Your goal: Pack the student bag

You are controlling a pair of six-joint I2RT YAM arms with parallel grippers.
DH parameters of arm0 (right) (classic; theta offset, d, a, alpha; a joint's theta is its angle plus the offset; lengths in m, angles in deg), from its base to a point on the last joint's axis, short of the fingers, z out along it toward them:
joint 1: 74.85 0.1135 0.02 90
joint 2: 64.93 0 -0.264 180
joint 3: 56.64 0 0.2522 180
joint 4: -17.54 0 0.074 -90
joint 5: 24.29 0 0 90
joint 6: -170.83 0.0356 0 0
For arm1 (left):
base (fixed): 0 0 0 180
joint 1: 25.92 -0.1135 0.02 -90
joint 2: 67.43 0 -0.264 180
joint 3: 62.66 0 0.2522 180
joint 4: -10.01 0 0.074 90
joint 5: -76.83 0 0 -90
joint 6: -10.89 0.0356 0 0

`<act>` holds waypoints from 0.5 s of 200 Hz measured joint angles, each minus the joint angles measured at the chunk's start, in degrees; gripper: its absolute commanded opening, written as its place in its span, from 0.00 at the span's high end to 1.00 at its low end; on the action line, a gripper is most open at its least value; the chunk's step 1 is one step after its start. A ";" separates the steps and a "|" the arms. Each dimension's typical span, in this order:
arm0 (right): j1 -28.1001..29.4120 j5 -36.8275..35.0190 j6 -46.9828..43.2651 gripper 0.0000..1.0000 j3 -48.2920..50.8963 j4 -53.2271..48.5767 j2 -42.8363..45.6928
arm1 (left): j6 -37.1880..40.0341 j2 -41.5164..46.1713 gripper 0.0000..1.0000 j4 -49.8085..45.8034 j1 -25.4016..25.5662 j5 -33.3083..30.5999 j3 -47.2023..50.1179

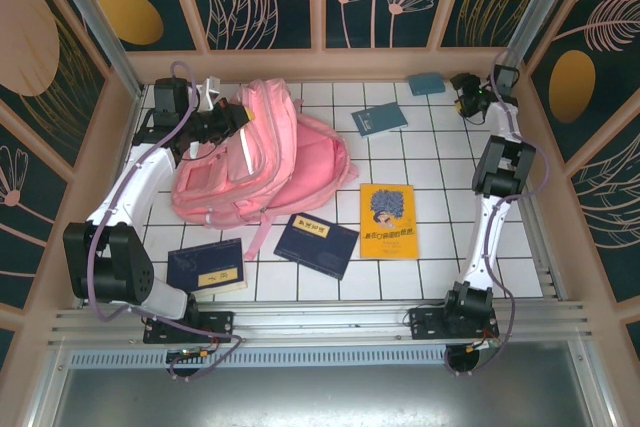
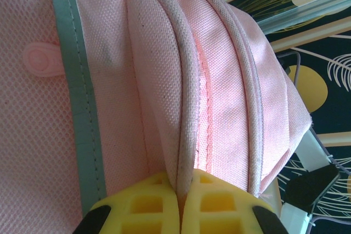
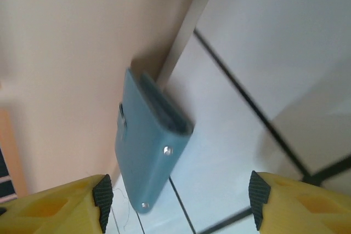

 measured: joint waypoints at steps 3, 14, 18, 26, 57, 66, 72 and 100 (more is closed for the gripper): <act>-0.17 0.83 0.55 0.33 -0.70 -0.02 -0.55 | 0.00 -0.02 1.00 0.00 0.00 0.04 0.00; -0.68 1.84 1.99 0.34 -3.56 1.01 -2.45 | -0.02 -0.26 1.00 0.00 0.00 0.22 -0.04; -0.79 2.16 2.36 0.34 -4.44 1.75 -3.21 | -0.02 -0.39 1.00 0.04 0.00 0.33 -0.07; -0.90 3.02 3.41 0.36 -5.84 2.32 -4.44 | -0.09 -0.70 1.00 0.15 0.00 0.55 -0.07; -0.87 4.48 6.40 0.38 -8.02 6.82 -6.99 | -0.46 -1.99 1.00 0.42 0.00 1.22 -0.50; -0.76 4.85 7.26 0.39 -9.11 7.96 -8.02 | -0.59 -2.29 1.00 0.44 0.00 1.27 -0.55; -0.72 5.22 7.69 0.39 -9.92 8.55 -8.63 | -0.61 -2.47 1.00 0.44 0.00 1.27 -0.55; -0.44 6.34 10.14 0.40 -11.87 11.80 -10.78 | -0.63 -2.71 1.00 0.42 0.00 1.22 -0.57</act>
